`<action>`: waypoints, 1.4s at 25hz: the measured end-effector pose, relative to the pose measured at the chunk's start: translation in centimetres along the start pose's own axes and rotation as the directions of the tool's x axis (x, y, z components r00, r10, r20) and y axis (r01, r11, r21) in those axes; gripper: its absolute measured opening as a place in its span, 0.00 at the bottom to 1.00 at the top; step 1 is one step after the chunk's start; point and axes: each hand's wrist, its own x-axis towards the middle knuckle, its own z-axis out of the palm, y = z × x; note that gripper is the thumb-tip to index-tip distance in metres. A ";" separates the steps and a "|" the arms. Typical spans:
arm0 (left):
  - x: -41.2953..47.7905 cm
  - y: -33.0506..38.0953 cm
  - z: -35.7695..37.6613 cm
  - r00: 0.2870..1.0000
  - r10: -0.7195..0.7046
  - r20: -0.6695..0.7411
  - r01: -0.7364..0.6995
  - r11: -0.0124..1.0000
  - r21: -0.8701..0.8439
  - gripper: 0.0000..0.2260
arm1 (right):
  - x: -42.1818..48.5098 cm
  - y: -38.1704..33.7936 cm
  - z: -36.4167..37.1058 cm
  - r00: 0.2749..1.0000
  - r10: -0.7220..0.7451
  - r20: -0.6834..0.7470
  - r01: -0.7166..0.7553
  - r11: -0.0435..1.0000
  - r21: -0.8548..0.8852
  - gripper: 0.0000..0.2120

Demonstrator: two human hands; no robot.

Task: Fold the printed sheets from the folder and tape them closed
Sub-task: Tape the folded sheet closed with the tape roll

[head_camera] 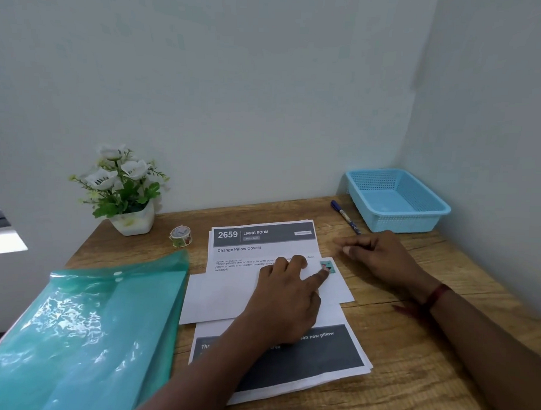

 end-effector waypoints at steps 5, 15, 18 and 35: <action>0.0 -0.1 0.2 0.999 -0.004 -0.042 0.005 1.000 0.012 0.27 | 0.0 -1.3 2.2 1.000 -0.012 -0.011 0.010 0.988 -0.156 0.15; 0.0 -0.2 0.5 0.999 -0.020 -0.037 0.018 0.998 -0.052 0.23 | 0.2 -1.2 2.9 0.998 -0.015 -0.053 0.000 0.965 -0.263 0.13; 0.1 -0.2 0.5 1.000 -0.021 -0.021 0.020 0.997 -0.072 0.22 | 0.3 -1.2 3.1 0.998 -0.012 -0.064 -0.007 0.956 -0.293 0.13; 0.0 0.1 0.7 0.999 -0.043 -0.002 0.043 0.989 -0.140 0.20 | 0.1 -1.7 1.7 0.990 0.003 0.142 0.030 0.973 -0.228 0.25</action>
